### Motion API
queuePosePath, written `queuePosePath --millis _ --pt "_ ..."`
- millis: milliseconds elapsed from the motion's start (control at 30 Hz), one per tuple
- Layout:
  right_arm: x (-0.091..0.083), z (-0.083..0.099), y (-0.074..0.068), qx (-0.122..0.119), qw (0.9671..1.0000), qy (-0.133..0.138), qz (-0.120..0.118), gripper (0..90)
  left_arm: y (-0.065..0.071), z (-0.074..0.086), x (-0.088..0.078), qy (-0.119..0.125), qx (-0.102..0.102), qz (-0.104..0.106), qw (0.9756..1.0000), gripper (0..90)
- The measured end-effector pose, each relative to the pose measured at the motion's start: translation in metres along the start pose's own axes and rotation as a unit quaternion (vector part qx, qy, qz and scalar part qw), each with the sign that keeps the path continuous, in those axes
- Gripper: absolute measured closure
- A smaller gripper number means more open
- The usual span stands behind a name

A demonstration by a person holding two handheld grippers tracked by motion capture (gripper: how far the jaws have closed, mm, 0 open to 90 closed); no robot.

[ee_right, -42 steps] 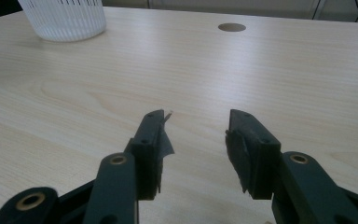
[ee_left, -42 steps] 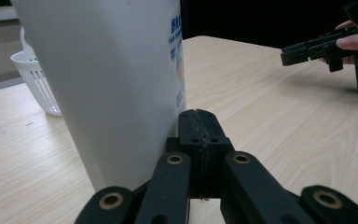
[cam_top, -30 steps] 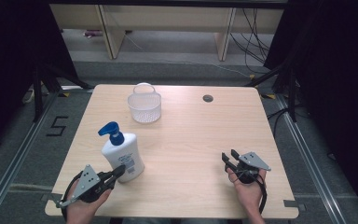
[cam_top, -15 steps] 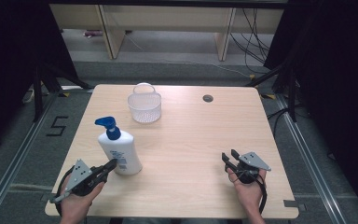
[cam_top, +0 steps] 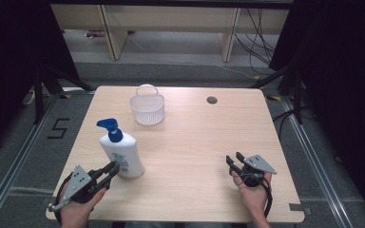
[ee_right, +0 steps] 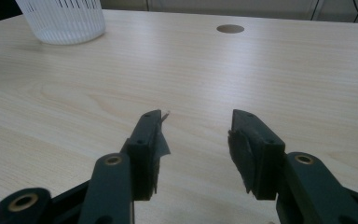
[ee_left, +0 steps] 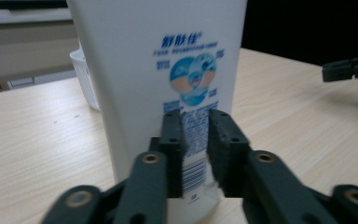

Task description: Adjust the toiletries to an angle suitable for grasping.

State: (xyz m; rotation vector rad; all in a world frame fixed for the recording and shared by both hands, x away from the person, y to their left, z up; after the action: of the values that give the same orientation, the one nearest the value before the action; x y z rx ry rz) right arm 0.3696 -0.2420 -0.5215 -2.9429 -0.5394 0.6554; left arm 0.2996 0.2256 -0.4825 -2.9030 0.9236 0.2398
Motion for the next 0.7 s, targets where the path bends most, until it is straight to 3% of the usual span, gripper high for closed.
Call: queuePosePath --millis 33,133,200,267,300,367,400,533,633,700 --pt "0.001 0.0 0.003 -0.019 0.9998 0.0 0.01 53.7 0.002 -0.001 -0.002 0.005 0.001 -0.001 1.0 64.0" --pt "0.001 0.0 0.003 -0.016 0.9999 -0.001 0.006 53.5 0.006 -0.004 -0.007 0.029 0.028 -0.02 0.999 56.8" --pt "0.0 -0.001 0.004 -0.017 0.9999 -0.001 0.001 53.2 0.007 -0.006 -0.009 0.037 0.013 -0.017 0.9991 56.0" --pt "0.0 -0.001 0.004 -0.018 0.9998 0.003 0.004 52.8 0.006 -0.007 -0.011 0.047 0.015 -0.022 0.9985 57.3" --pt "-0.001 0.0 0.001 0.004 0.9999 0.0 -0.01 52.4 0.007 -0.009 -0.013 0.037 0.009 -0.03 0.9988 56.0" --pt "-0.001 0.0 0.001 0.008 0.9999 0.001 -0.009 52.3 0.006 -0.011 -0.014 0.043 0.006 -0.034 0.9985 54.6" --pt "-0.001 -0.001 0.005 -0.006 0.9999 -0.001 -0.012 52.0 0.006 -0.012 -0.014 0.043 0.0 -0.038 0.9983 52.9" --pt "0.001 0.0 0.006 -0.007 1.0 0.0 0.0 51.5 0.005 -0.016 -0.014 0.048 -0.028 -0.034 0.9978 47.3" --pt "-0.001 0.0 0.006 -0.003 1.0 -0.004 -0.006 51.1 0.004 -0.021 -0.016 0.06 -0.03 -0.038 0.997 47.1" --pt "-0.001 -0.001 0.006 0.001 0.9999 0.004 -0.013 50.4 0.003 -0.026 -0.017 0.057 -0.029 -0.048 0.9968 39.9"
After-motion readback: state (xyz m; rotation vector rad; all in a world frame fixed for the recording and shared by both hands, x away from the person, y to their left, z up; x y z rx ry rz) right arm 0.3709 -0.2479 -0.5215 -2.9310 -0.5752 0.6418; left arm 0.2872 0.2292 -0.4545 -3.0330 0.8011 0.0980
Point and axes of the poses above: each handheld gripper's, and its own axes: x roughly forward along the jaws, z roughly out of its underside, y roughly to its right, the point moved 2 cm from there along x, roughly forward along the jaws, and after that the axes turned 4 degrees about x, right-handed, at the moved point
